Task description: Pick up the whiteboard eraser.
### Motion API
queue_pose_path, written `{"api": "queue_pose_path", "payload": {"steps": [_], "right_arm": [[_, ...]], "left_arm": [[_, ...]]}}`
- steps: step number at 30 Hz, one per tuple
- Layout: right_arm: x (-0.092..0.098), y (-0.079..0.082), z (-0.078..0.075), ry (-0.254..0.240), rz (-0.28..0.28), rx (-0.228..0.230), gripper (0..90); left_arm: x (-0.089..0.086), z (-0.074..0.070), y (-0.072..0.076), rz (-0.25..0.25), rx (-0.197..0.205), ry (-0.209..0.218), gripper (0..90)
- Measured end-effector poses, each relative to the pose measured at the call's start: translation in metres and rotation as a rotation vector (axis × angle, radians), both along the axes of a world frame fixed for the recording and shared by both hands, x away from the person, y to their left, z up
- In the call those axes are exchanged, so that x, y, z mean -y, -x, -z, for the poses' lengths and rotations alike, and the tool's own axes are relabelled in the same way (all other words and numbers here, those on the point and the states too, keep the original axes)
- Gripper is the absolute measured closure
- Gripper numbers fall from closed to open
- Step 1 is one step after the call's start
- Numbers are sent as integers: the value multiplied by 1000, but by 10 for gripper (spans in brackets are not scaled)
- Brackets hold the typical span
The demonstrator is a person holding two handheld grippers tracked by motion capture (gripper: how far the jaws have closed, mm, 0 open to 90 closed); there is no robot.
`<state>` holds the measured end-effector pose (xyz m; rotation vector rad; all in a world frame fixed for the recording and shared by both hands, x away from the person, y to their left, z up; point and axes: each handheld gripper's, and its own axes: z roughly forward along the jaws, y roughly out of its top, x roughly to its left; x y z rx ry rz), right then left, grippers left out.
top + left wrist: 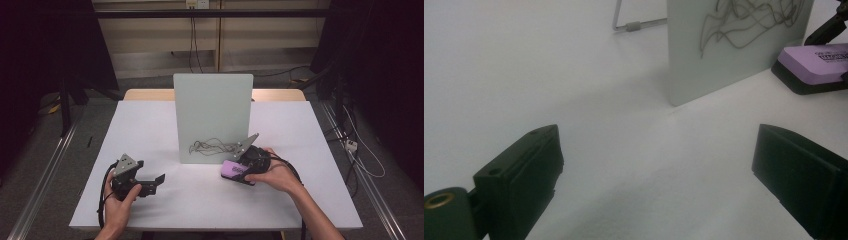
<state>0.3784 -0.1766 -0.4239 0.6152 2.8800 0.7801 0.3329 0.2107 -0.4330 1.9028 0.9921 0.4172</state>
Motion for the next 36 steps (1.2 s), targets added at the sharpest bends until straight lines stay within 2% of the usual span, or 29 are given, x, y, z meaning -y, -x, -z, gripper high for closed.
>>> {"api": "queue_pose_path", "payload": {"steps": [2,3,6,8,11,15,18,24,27,28,29,36], "right_arm": [[0,0,0,2,-3,-2,413],[-1,-2,-1,12,-23,2,413],[-2,-4,-4,44,-34,3,416],[-4,-4,-4,58,-37,-14,417],[-4,-5,-5,62,-53,-7,418],[-3,-4,-6,65,-32,-8,419],[-2,-2,-9,56,-25,-13,420],[-1,3,-14,27,-18,21,421],[1,8,-19,-13,1,41,421],[1,8,-19,-13,1,41,421],[2,10,-20,-36,1,55,421],[4,16,-19,-58,6,79,422]], "left_arm": [[-1,0,0,-6,3,7,60],[-1,0,0,-6,2,5,60],[-1,0,0,-11,0,3,60],[0,0,0,-4,-2,1,60],[0,1,0,1,-2,3,60],[-1,0,0,-3,-3,-1,60],[0,1,0,-5,-5,-1,60],[0,1,0,-7,-7,-3,60],[0,1,0,-7,-7,-3,61],[0,1,0,-5,-8,-4,61],[0,1,0,-2,-10,-6,61],[0,1,1,4,-16,-7,61]]}}
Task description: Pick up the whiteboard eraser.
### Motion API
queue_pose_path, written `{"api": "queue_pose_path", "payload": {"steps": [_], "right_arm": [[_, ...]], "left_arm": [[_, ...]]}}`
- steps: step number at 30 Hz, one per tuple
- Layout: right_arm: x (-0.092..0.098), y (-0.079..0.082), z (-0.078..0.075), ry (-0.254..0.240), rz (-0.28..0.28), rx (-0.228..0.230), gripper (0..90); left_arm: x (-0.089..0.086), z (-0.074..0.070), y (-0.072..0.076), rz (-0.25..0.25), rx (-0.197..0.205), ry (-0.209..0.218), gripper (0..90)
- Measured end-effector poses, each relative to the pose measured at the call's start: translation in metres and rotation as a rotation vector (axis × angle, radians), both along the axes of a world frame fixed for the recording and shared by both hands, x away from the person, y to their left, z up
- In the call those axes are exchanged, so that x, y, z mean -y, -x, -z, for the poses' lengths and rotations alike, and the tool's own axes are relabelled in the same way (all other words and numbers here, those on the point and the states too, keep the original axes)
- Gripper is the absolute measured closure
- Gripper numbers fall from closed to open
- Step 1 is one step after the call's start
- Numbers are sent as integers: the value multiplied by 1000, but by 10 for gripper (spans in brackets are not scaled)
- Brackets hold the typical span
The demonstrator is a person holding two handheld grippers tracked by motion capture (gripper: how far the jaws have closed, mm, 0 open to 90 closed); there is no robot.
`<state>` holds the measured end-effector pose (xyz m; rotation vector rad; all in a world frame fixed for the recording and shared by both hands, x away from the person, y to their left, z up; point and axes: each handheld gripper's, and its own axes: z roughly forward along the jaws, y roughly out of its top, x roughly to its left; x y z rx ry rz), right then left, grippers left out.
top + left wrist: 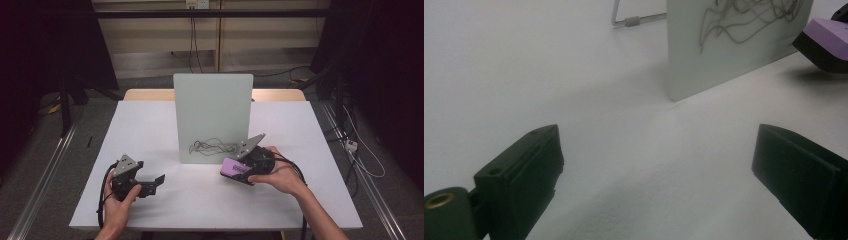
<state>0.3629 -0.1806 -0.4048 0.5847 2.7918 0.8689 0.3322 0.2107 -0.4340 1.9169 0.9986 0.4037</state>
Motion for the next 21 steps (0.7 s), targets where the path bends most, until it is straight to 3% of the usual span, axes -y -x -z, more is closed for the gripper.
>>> {"api": "queue_pose_path", "payload": {"steps": [15,21], "right_arm": [[0,11,1,-106,9,66,423],[3,14,-1,-150,63,89,422]], "left_arm": [[-1,0,0,2,-1,3,62],[-2,0,-1,3,-4,18,62]]}}
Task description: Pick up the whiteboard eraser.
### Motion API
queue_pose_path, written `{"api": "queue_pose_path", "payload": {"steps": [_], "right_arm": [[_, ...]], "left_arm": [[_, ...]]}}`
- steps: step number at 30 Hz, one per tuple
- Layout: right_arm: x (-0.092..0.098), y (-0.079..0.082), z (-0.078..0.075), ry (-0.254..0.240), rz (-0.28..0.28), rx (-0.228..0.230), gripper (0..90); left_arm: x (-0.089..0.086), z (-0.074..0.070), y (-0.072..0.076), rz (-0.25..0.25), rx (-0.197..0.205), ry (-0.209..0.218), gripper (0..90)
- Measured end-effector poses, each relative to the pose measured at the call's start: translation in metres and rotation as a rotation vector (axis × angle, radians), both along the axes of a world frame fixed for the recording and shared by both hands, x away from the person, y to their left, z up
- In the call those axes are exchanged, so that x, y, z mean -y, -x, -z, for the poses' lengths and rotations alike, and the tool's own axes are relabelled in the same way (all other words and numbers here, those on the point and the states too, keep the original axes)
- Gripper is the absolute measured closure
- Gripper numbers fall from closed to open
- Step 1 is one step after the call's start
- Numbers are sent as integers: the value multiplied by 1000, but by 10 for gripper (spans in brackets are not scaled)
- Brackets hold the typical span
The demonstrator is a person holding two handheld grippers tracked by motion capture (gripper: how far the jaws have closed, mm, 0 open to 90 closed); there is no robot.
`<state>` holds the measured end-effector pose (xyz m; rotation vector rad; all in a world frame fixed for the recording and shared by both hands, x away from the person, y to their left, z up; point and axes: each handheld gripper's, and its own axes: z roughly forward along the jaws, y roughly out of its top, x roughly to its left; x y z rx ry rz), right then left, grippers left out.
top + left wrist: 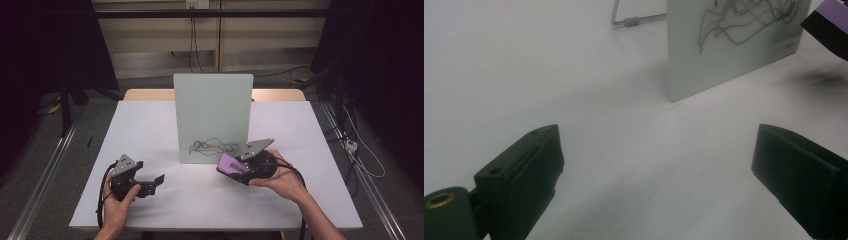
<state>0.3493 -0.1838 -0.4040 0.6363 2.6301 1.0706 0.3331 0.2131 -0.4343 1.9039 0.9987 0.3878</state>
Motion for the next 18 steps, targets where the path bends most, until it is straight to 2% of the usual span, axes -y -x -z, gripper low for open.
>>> {"api": "queue_pose_path", "payload": {"steps": [3,6,8,12,13,18], "right_arm": [[1,0,0,-18,16,-2,422],[0,1,-1,-30,55,27,422],[-1,2,-1,-33,54,31,423],[-3,7,-3,-46,58,77,422],[-3,8,-4,-53,68,105,423],[-3,8,-7,-67,91,140,423]], "left_arm": [[-2,1,-1,-3,-7,6,62],[-3,1,-1,-6,-12,6,62],[-4,0,-1,-9,-7,7,62],[-4,-1,-1,-9,-3,12,62],[-3,-1,-2,-9,-5,12,62],[-3,-1,0,-1,-5,1,62]]}}
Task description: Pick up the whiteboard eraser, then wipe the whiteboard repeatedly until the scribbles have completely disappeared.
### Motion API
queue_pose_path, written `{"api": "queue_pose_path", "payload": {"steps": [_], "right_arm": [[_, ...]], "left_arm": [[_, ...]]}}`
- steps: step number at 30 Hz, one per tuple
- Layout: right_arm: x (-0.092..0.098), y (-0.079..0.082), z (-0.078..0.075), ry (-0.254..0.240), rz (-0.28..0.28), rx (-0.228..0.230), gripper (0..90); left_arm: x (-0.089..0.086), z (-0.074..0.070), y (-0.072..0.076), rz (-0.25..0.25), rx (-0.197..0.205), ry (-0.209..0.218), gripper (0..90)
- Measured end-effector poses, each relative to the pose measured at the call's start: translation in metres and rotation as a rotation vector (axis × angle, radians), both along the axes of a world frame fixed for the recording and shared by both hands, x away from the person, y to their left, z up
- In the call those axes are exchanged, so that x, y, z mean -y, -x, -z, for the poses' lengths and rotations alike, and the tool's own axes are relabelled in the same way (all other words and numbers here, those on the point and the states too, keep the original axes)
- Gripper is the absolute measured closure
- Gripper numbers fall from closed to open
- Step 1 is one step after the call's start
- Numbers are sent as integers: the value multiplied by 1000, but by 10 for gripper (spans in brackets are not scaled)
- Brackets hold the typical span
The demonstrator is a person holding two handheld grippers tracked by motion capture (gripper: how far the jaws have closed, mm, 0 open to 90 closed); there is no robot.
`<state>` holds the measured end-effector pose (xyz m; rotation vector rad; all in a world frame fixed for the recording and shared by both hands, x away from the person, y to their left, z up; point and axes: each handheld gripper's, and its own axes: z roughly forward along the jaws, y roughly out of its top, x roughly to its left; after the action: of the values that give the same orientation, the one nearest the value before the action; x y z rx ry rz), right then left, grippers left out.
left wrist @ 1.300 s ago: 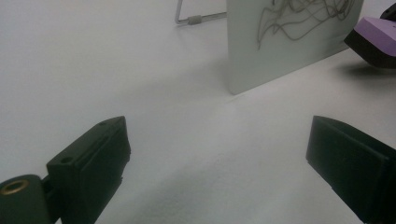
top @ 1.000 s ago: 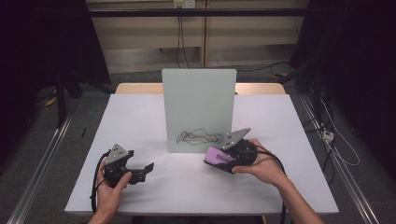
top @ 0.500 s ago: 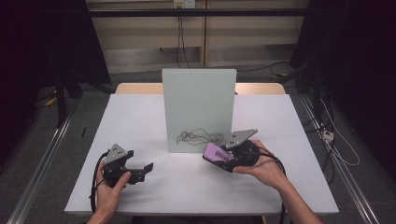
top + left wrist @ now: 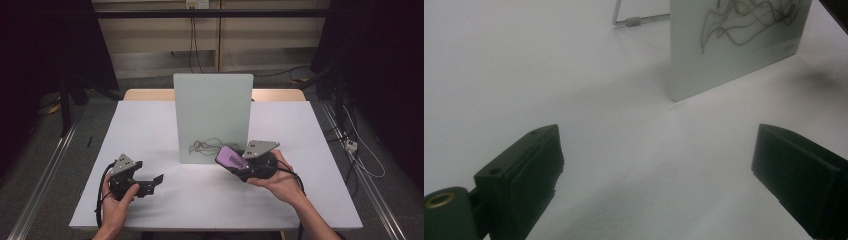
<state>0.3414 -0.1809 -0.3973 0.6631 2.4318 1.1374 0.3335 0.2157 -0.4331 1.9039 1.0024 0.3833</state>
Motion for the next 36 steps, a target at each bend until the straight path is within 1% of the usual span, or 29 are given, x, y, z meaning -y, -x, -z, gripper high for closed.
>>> {"api": "queue_pose_path", "payload": {"steps": [1,2,4,6,9,12,14,16,18,21,23,24,25,27,30,32,33,34,35,36], "right_arm": [[0,0,0,0,0,0,423],[0,0,0,7,11,0,423],[1,1,0,3,24,-5,423],[2,2,1,1,23,-6,423],[2,3,1,-6,19,-1,423],[2,2,0,-12,18,7,423],[2,2,0,-14,19,11,423],[2,2,-1,-25,23,12,423],[3,3,-3,-34,32,20,423],[5,5,-5,-40,39,39,423],[6,5,-6,-41,42,42,423],[6,4,-7,-47,42,42,423],[6,4,-7,-51,41,51,423],[5,3,-8,-56,41,65,423],[2,3,-9,-54,42,80,423],[0,4,-10,-53,46,101,423],[-1,7,-11,-31,51,132,423],[-1,7,-11,-31,51,132,423],[-2,8,-11,-22,56,152,423],[-2,10,-12,-2,65,190,423]], "left_arm": [[0,-1,0,-1,3,-2,62],[0,-1,0,-3,6,2,62],[0,-2,1,-6,7,2,62],[1,-1,1,-3,5,-1,62],[3,0,0,1,0,-10,62],[3,0,0,6,-1,-8,62],[2,0,0,3,-1,-12,62],[2,1,0,1,-2,-6,62],[2,0,0,-3,-2,-10,62],[5,0,-2,7,2,-16,62],[6,1,-3,21,2,-19,62],[7,2,-2,20,-5,-20,62],[7,3,-2,26,-7,-22,62],[5,3,-2,26,-12,-10,62],[3,3,-2,17,-11,-9,62],[2,2,-2,12,-8,-10,62],[3,2,-2,14,-4,-13,62],[4,1,-2,14,-4,-10,62],[5,1,-2,19,-1,-17,62],[6,0,-2,23,4,-19,62]]}}
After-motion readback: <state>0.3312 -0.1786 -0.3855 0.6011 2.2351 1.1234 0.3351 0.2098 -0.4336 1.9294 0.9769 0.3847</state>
